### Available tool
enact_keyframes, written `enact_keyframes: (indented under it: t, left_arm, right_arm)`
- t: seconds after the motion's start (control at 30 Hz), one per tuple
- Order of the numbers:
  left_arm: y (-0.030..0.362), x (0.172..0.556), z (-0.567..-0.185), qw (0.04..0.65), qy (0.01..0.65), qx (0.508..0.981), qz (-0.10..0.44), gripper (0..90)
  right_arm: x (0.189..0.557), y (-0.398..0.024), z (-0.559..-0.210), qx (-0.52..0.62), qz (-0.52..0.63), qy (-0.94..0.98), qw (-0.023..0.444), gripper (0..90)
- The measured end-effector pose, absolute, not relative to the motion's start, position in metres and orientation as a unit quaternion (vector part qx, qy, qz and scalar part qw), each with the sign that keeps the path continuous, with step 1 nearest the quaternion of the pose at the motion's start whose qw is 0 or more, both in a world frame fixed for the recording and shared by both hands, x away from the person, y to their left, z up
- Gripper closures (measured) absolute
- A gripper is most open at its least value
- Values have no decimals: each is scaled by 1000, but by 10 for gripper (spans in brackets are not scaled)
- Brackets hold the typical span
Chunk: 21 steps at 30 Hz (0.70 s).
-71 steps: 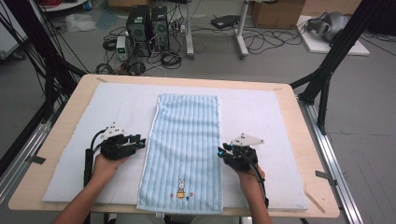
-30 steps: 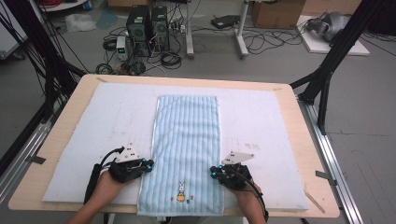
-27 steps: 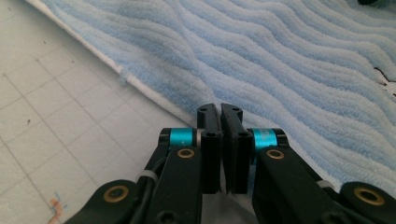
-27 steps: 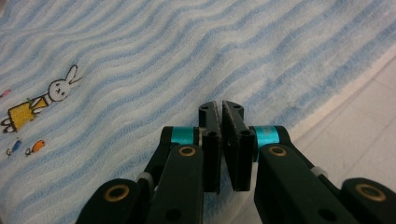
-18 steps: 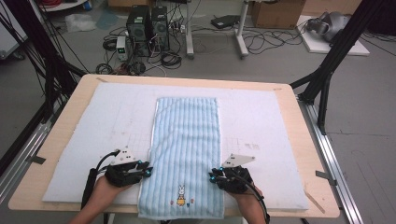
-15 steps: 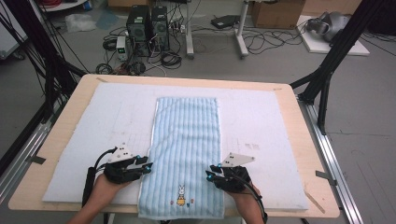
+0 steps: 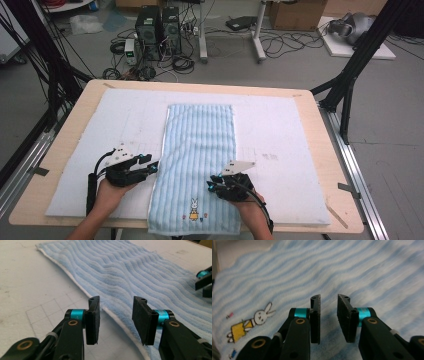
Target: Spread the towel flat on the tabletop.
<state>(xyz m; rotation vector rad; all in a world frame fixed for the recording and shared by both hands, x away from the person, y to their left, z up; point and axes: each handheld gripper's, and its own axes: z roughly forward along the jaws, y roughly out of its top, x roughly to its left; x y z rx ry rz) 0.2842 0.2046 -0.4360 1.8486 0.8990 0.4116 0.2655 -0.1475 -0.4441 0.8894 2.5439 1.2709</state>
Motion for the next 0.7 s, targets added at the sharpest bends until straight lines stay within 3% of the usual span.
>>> enact_keyframes:
  t: [0.23,0.37,0.57,0.7]
  left_arm:
    - [211,285,-435,498,377,761,174,578]
    - [213,287,-432,503,380,756,176,574]
    - [212,296,-427,513,384,748,172,545]
    - [209,307,-428,514,388,747,165,537]
  right_arm:
    - [264,-146,-448,272,404,871,61,823]
    - [263,-148,-445,251,401,880,34,762]
    - [267,-155,-432,276,443,848,85,623]
    - [276,-172,-426,318,443,828,129,610]
